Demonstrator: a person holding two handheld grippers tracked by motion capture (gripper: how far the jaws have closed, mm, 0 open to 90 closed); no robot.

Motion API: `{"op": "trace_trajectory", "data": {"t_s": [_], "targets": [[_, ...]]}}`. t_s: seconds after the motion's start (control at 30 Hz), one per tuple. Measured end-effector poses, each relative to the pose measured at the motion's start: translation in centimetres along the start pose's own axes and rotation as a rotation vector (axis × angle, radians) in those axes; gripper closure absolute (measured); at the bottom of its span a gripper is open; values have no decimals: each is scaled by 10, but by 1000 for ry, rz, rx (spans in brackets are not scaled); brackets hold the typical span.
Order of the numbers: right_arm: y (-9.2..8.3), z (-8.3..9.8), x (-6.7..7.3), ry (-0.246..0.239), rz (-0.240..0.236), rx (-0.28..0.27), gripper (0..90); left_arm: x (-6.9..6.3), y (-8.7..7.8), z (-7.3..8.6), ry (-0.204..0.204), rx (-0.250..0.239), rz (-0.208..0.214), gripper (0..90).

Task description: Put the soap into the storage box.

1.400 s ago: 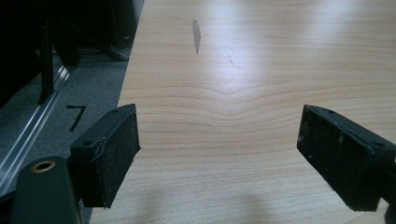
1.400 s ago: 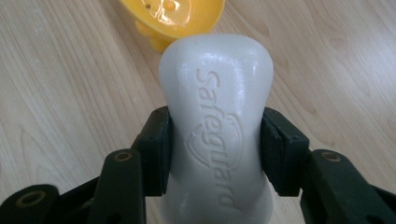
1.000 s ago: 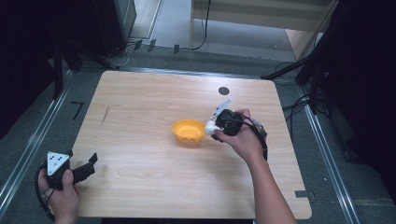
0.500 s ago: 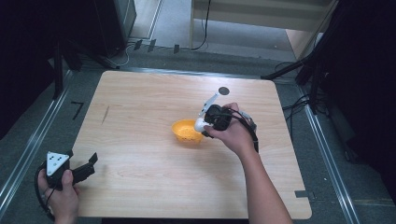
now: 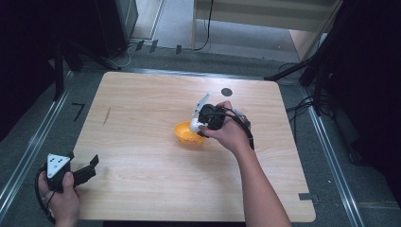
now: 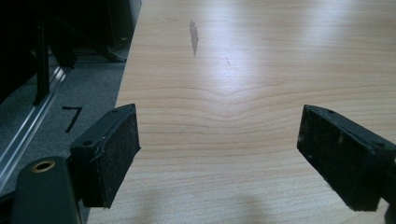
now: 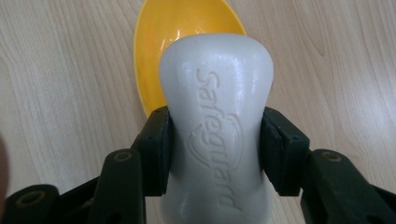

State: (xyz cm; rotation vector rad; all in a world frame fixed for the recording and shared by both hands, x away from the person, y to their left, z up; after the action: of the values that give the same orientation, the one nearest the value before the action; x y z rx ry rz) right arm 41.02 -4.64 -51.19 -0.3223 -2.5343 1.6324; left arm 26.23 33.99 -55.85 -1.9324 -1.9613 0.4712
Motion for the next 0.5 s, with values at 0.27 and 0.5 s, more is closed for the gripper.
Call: {"op": "trace_trajectory", "data": {"t_s": [0.27, 0.5], "targets": [[6, -9, 1, -35, -17, 3, 507, 0, 0, 0, -2, -2, 1, 134], [15, -17, 1, -67, -17, 20, 507, 0, 0, 0, -3, -1, 1, 134]]}}
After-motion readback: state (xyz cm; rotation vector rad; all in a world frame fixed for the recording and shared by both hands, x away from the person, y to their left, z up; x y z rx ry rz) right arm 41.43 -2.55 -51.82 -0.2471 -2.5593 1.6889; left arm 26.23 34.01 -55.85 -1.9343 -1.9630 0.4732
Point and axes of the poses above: each handheld gripper's, and its own axes: y roughly forward along the jaws, z roughly out of its underside, x roughly to its left, the point moved 8 cm from there along y, roughly forward along the jaws, and after that the axes turned 5 degrees about -z, right-handed, at the moved point
